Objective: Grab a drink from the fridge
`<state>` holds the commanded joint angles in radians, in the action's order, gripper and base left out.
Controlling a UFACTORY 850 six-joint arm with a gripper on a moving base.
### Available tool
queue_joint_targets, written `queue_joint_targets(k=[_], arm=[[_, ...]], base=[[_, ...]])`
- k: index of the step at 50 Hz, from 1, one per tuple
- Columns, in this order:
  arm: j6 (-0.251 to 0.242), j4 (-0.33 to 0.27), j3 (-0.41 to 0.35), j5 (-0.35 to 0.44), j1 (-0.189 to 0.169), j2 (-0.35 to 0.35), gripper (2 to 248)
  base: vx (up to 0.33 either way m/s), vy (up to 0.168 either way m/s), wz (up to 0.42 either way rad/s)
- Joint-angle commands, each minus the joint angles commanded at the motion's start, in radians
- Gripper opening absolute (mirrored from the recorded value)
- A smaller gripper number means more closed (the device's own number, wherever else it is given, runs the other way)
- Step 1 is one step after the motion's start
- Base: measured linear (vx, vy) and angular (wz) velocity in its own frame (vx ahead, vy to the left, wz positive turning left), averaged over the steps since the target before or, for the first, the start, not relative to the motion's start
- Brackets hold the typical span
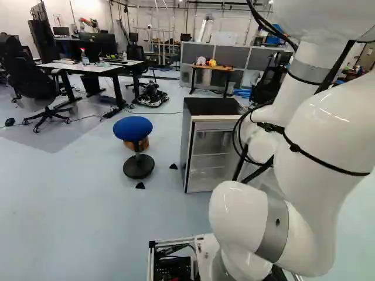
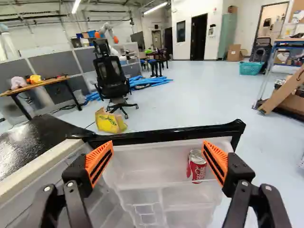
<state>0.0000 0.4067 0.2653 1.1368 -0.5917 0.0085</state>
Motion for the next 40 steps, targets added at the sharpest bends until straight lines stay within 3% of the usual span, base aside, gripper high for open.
queue_joint_targets(k=[24, 40], arm=[[0.000, -0.252, -0.078, -0.087, -0.052, 0.079, 247], [0.000, -0.421, -0.078, -0.153, -0.056, 0.044, 247]], base=[[0.000, 0.000, 0.000], [0.000, 0.000, 0.000]])
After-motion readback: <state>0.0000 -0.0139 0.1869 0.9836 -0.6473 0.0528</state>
